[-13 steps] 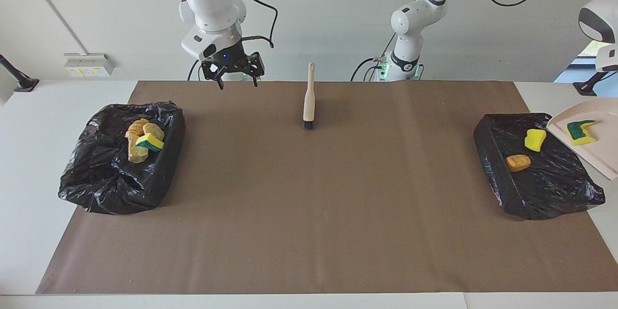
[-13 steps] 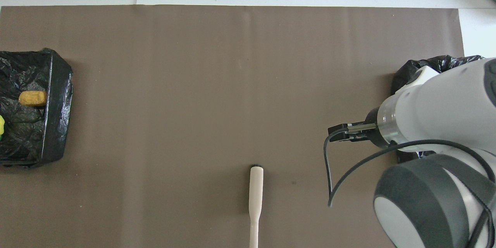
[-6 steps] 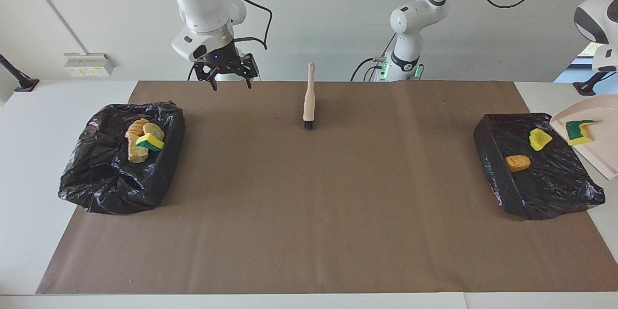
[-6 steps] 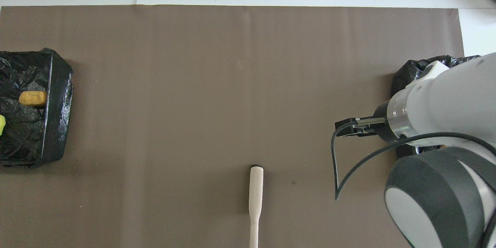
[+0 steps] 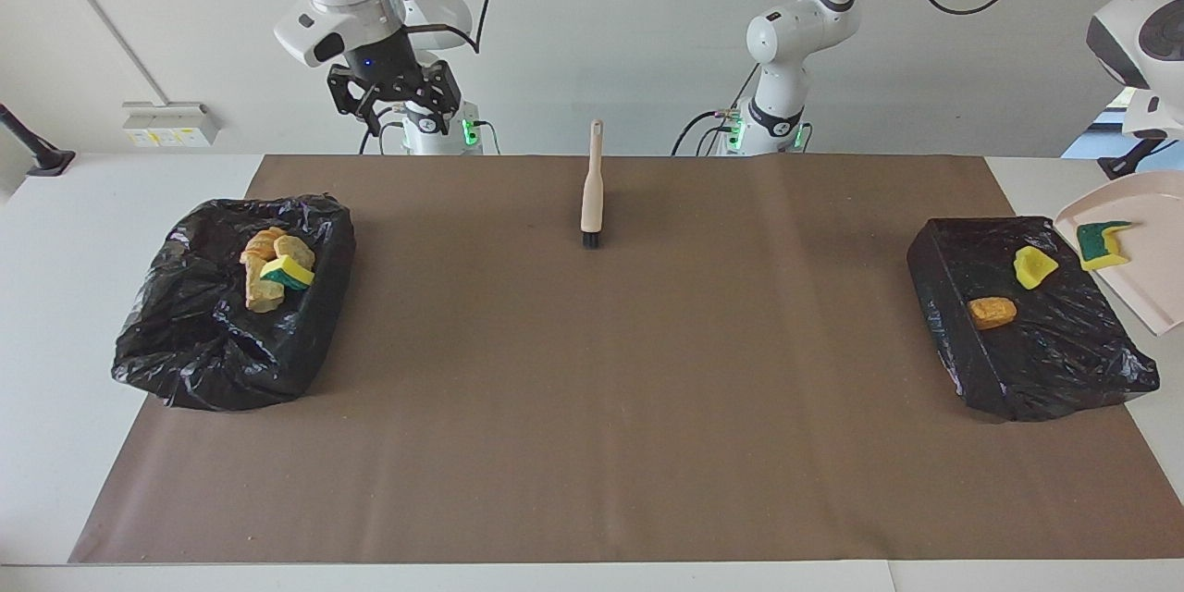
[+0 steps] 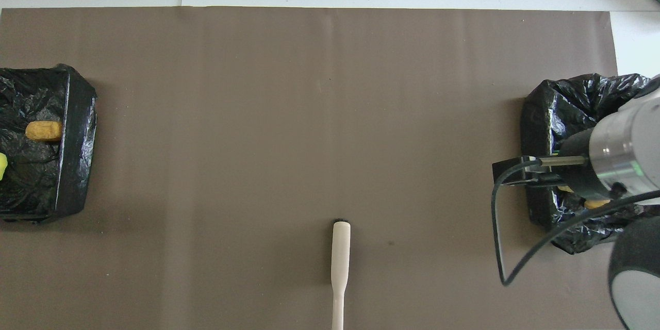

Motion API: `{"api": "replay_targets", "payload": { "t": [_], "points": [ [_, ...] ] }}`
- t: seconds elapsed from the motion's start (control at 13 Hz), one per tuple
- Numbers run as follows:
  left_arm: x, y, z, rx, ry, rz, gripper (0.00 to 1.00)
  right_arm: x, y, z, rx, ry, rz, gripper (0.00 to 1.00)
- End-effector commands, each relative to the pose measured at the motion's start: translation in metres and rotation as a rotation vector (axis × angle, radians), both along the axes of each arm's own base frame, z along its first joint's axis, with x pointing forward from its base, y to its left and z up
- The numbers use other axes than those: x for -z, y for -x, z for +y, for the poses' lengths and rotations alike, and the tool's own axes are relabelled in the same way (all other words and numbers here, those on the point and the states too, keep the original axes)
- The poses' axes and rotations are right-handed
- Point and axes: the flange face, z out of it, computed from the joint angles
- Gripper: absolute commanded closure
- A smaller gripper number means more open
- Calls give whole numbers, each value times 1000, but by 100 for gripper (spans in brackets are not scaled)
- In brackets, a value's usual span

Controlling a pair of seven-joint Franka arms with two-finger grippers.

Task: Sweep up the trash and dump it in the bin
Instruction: 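Bring the empty dustpan back over the mat with the left gripper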

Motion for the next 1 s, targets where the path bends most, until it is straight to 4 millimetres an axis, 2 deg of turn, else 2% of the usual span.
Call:
{"api": "replay_targets", "payload": {
  "t": [0.0,0.15,0.31,0.46,0.54,0.69,0.92],
  "points": [
    [-9,3,-16,-27,-76,16,100,-42,31,-20,2,9,-34,0],
    [-10,3,-34,-38,-109,36,100,-42,27,-38,35,9,-44,0],
    [-10,3,-47,-55,-110,46,100,-39,22,-81,125,-13,-37,0],
    [-7,4,-54,-96,-75,11,100,-39,20,-108,160,-18,-38,0],
    [-3,5,-58,-114,-14,1,100,-38,20,-113,144,-18,-37,0],
    [6,6,-67,-140,120,-12,100,-38,20,-111,130,-17,-39,0],
    [22,3,-108,-181,324,-11,100,-38,20,-114,130,-3,-41,0]
  ]
}}
